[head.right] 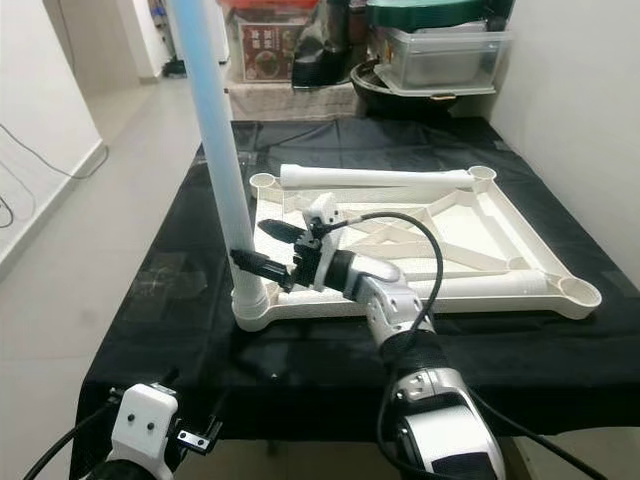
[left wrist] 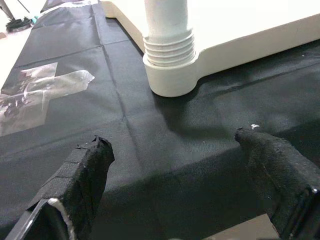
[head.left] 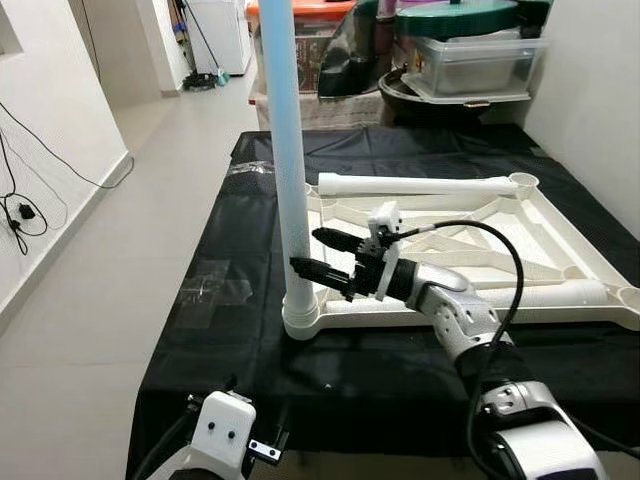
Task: Building children table
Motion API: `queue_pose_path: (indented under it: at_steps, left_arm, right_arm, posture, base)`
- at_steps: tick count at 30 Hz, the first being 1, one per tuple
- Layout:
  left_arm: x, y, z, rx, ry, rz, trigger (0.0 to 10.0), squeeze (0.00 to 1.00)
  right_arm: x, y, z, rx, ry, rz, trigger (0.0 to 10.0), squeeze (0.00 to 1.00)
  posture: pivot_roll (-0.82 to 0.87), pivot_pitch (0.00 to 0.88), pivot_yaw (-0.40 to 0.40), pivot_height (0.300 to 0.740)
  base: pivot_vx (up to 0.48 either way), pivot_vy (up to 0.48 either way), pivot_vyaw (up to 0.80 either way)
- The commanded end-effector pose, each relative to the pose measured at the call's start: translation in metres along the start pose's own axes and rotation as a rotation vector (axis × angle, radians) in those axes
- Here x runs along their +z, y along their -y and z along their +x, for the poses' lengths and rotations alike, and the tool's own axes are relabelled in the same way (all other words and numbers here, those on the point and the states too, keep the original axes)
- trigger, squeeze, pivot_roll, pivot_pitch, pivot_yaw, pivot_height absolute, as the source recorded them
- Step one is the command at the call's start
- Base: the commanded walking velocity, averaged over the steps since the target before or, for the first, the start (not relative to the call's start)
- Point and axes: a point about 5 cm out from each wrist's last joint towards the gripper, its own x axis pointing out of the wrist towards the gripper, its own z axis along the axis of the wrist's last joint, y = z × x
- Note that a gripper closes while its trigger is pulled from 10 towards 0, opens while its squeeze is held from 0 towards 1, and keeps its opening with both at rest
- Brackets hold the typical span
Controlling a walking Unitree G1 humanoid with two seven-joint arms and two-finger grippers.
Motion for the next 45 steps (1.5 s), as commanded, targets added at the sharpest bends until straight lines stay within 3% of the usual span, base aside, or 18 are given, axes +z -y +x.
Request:
queue_pose_path:
  at_steps: [1,3,27,37,45]
  left_arm:
    - [0.001,0.000,-0.002,0.001,0.005,0.009,10.0,0.00]
    - [0.002,0.000,-0.002,0.003,0.007,0.012,10.0,0.00]
    - [0.002,0.002,-0.002,0.002,0.009,0.010,10.0,0.00]
    - [0.016,0.000,0.000,0.044,0.096,0.019,10.0,0.00]
    - [0.016,0.002,0.000,0.034,0.102,0.031,10.0,0.00]
  right_arm:
    - [0.000,-0.003,0.006,0.025,-0.009,-0.014,10.0,0.00]
    - [0.001,-0.006,0.014,0.053,-0.012,-0.032,10.0,0.00]
    - [0.004,-0.010,0.035,0.099,-0.026,-0.084,10.0,0.00]
    - [0.004,-0.013,0.048,0.107,-0.036,-0.088,10.0,0.00]
    - [0.000,-0.014,0.051,0.107,-0.056,-0.091,10.0,0.00]
  posture:
    - [0.02,0.068,-0.004,0.740]
    - [0.02,0.068,-0.004,0.740]
    - [0.03,0.075,-0.014,0.740]
    - [0.03,0.076,-0.024,0.740]
    - [0.03,0.073,-0.029,0.740]
  base:
    - [0.000,0.000,0.00]
    - [0.000,0.000,0.00]
    - [0.000,0.000,0.00]
    - [0.000,0.000,0.00]
    - [0.000,0.000,0.00]
